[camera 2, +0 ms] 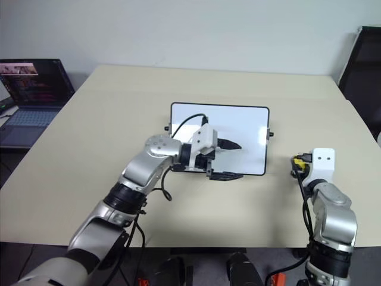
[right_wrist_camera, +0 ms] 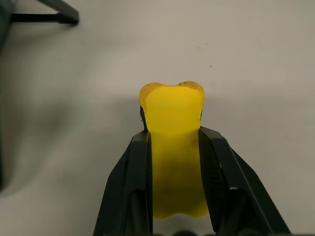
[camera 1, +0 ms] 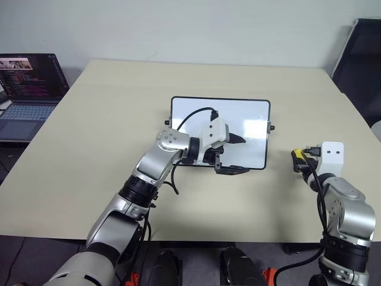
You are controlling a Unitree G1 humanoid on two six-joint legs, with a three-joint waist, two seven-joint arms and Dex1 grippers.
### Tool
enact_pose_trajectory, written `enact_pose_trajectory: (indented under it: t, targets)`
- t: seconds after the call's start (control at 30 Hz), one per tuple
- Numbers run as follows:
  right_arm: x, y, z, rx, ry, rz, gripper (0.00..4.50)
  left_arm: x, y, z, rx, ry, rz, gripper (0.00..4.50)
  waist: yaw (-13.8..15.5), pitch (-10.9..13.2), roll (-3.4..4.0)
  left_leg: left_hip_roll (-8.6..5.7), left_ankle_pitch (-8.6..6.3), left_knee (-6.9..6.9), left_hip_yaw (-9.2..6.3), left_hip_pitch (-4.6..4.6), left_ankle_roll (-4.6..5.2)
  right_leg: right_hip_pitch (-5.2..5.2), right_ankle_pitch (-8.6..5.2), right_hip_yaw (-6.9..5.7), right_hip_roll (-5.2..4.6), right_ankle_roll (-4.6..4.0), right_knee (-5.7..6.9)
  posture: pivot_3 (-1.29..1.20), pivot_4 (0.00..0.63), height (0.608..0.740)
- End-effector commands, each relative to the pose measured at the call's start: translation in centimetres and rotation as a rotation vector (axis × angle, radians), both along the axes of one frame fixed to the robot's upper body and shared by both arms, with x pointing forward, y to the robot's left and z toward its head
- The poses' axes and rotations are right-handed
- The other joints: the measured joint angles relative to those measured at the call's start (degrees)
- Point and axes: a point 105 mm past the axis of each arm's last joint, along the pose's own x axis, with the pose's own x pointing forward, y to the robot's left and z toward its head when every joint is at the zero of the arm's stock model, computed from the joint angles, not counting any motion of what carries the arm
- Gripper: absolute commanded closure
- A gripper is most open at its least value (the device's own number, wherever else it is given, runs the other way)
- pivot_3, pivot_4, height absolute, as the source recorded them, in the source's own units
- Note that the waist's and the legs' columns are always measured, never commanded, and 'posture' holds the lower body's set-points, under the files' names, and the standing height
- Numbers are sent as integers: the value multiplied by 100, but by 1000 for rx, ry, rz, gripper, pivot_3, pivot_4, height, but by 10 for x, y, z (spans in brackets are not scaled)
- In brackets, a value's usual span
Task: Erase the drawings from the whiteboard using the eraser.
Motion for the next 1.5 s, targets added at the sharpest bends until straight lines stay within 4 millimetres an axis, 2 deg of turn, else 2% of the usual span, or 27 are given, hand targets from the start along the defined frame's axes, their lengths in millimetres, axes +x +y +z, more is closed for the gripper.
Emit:
enact_pose_trajectory:
  t: [0.03,0.23,0.37,0.4,0.5,0.57,0.63,0.7,0.77,0.83,0.9,0.93,1.03,1.1,1.2,1.33,1.5]
  targets:
    - [8,-7,6,-4,-25,14,3530,-4,-7,12,-8,-47,-30,0,-10,1,2,0,0,0,0,0,0,0,0,1,0,0,0,0,150,740]
    - [18,-17,5,37,-41,-19,1567,-6,-2,10,-28,-30,0,0,-19,2,5,0,0,0,0,0,0,0,1,2,1,3,1,0,150,740]
    - [19,-15,11,70,-79,-23,130,-2,16,3,-40,-6,87,0,-26,2,14,0,0,-1,-1,1,0,0,1,3,1,3,2,0,150,740]
    - [18,-15,15,59,-100,-21,35,0,22,2,-49,-2,120,0,-26,3,15,1,0,-2,-1,2,0,0,1,3,2,3,3,0,150,740]
    - [12,-6,37,30,-197,10,35,4,42,1,-87,-8,225,0,-29,6,22,1,0,-1,-3,2,1,0,1,3,3,3,5,0,150,740]
    - [3,5,53,-17,-271,53,35,6,63,2,-132,-2,331,0,-29,8,26,2,0,-2,-3,1,1,0,0,2,3,3,5,0,150,740]
    - [-8,17,60,-39,-323,77,35,4,82,3,-173,-13,424,0,-23,8,26,3,0,-5,-4,1,0,-1,-2,1,3,6,4,0,150,740]
    - [-16,24,61,-41,-346,89,35,1,92,4,-203,-14,472,0,-16,8,25,5,0,-6,-5,1,0,-1,-3,0,3,6,3,0,150,740]
    - [-33,30,46,-43,-357,50,35,0,120,9,-297,-37,656,0,-16,6,24,4,0,-5,-4,1,0,0,-3,-1,1,5,1,0,150,740]
    - [-48,28,32,-42,-367,-18,35,-5,142,12,-385,-46,806,0,-11,0,22,8,-1,-6,-5,3,-1,3,-4,-3,0,2,0,0,150,740]
    - [-61,30,14,-43,-393,-73,35,-11,169,2,-467,-50,995,0,-5,-3,26,7,-1,-7,-3,2,-1,1,-9,-4,-3,-2,2,0,150,740]
    - [-65,29,9,-49,-407,-88,35,-13,177,-3,-493,-50,1060,0,-6,-4,26,6,-1,-7,1,3,-2,2,-11,-2,-7,-6,-2,0,150,740]
    - [-70,37,0,-10,-428,-43,35,-16,203,-30,-449,-73,1255,0,-13,-4,25,2,-1,4,6,9,-1,9,-18,3,-12,-30,-4,0,150,740]
    - [-70,33,3,-18,-453,-43,35,-18,208,-40,-448,-57,1319,0,-19,-3,23,2,-1,17,5,14,-1,12,-8,4,-12,-38,-5,0,150,740]
    - [-70,36,4,-21,-460,2,35,-20,211,-43,-447,-48,1345,0,-22,-5,18,2,-1,28,1,15,-2,6,-3,2,-12,-46,-14,0,150,740]
    - [-65,30,6,-38,-455,30,35,-15,200,-46,-436,-30,1316,0,-24,-6,16,1,-19,33,4,19,-31,2,-1,7,-16,-50,-41,0,150,740]
    - [-68,29,11,-34,-452,24,35,-13,201,-56,-406,-16,1297,0,-21,-8,15,0,-9,41,5,19,-15,7,2,8,-15,-51,-38,0,150,740]
